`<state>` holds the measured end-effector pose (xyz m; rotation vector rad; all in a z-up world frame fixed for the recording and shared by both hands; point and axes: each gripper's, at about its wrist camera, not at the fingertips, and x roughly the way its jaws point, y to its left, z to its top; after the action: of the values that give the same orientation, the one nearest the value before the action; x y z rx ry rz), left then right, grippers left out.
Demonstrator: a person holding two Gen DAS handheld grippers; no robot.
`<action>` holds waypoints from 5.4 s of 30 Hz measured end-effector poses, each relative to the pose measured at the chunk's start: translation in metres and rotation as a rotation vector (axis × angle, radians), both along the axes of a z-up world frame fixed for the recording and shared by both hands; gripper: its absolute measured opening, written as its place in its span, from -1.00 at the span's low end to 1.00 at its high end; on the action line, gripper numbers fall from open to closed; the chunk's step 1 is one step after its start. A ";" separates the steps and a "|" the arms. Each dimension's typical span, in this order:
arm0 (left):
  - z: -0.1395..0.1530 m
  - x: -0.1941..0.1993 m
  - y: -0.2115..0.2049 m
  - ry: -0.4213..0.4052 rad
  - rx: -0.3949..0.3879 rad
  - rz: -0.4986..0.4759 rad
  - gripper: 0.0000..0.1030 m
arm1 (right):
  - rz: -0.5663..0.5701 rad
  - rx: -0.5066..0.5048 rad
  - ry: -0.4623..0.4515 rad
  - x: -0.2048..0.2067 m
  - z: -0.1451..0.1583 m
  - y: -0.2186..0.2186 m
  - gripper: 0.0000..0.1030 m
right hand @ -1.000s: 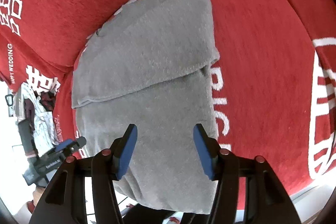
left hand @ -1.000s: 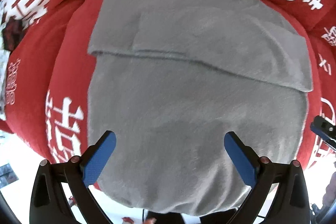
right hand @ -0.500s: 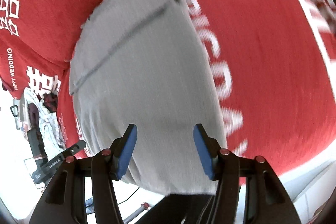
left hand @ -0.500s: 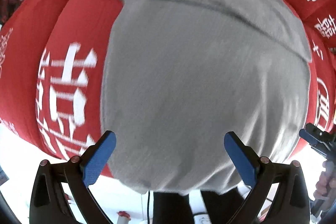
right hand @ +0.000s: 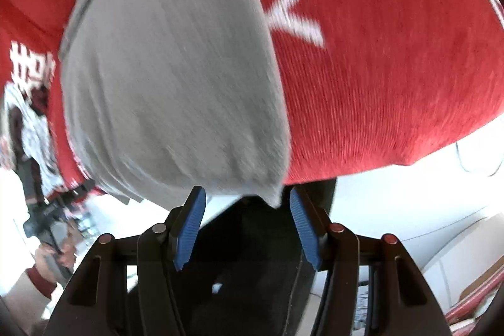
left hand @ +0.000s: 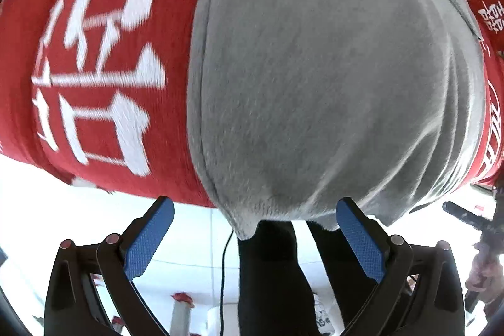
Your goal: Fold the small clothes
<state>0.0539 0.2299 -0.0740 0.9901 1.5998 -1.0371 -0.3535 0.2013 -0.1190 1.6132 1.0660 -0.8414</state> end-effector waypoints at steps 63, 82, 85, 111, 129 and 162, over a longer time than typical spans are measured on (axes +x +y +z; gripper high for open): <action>0.028 -0.025 -0.133 -0.042 -0.212 -0.278 0.54 | 0.215 -0.348 0.072 0.051 0.063 -0.178 0.27; 0.128 -0.004 -0.117 0.028 -0.492 -0.185 -0.76 | 0.335 -0.626 0.312 0.088 0.138 -0.150 -0.87; 0.154 -0.001 -0.132 0.015 -0.564 -0.178 -0.76 | 0.306 -0.696 0.339 0.096 0.162 -0.154 -0.87; 0.043 0.026 -0.368 -0.186 -0.492 -0.027 -0.76 | 0.316 -0.633 0.304 0.125 0.051 -0.400 -0.87; 0.062 0.056 -0.331 -0.256 -0.424 0.045 0.50 | 0.041 -0.528 0.266 0.055 0.061 -0.383 -0.77; 0.026 0.080 -0.331 -0.140 -0.386 0.108 0.50 | 0.044 -0.532 0.119 0.068 0.054 -0.376 -0.19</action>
<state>0.1339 -0.1009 -0.0485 0.6902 1.2631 -1.1230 -0.2852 -0.1750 -0.0646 1.1005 0.8595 -1.0937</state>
